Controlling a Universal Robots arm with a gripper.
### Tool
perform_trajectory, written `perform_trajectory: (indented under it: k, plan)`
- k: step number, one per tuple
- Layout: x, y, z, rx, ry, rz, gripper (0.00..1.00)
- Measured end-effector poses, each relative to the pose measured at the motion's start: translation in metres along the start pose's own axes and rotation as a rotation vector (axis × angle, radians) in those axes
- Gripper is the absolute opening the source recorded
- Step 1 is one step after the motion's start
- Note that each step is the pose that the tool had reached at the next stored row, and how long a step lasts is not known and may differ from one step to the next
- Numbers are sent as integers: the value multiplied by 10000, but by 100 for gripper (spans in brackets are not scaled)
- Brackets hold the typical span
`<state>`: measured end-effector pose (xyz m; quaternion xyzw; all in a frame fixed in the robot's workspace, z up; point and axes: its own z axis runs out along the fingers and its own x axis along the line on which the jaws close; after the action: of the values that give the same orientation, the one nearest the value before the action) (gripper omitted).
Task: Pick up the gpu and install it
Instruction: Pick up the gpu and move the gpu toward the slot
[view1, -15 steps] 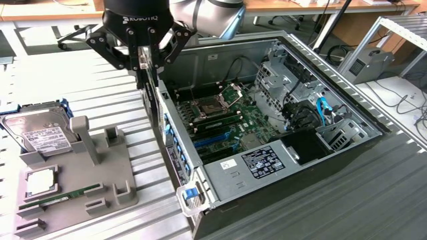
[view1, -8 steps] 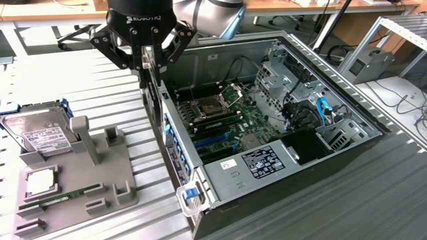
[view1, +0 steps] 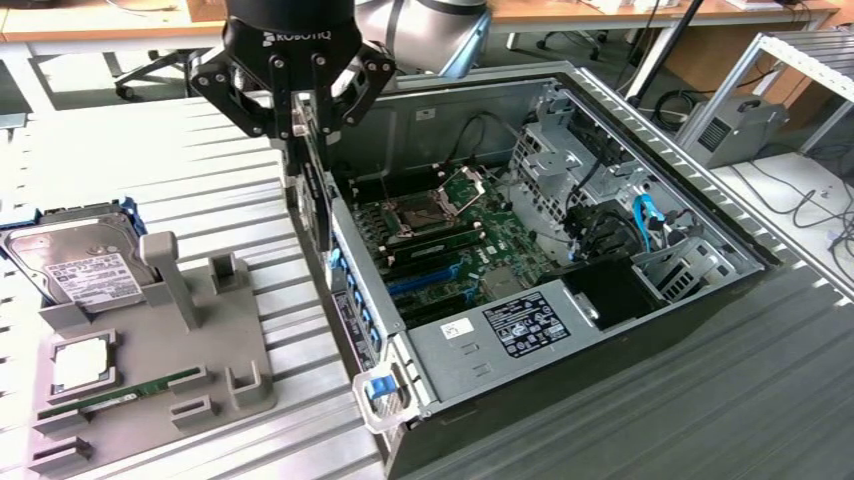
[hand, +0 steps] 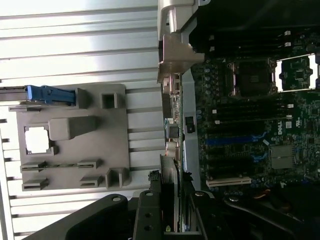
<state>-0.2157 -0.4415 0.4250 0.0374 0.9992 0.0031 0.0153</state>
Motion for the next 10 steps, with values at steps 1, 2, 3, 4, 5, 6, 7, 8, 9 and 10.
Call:
perform_trajectory:
  k: [1,2,3,4,5,6,7,8,9,10]
  plan:
    - [-7,0,0,0,0,0,27]
    - [-13,1,1,0,0,0,27]
    - [-22,2,0,1,0,0,27]
    - [-28,2,1,0,0,0,27]
    - [-35,3,1,0,0,0,27]
    - [-44,3,1,0,0,0,27]
    - [-55,4,2,0,0,0,27]
    - [-63,5,2,1,1,0,27]
    - [-74,5,2,0,0,0,27]
    - [-81,6,2,1,0,0,27]
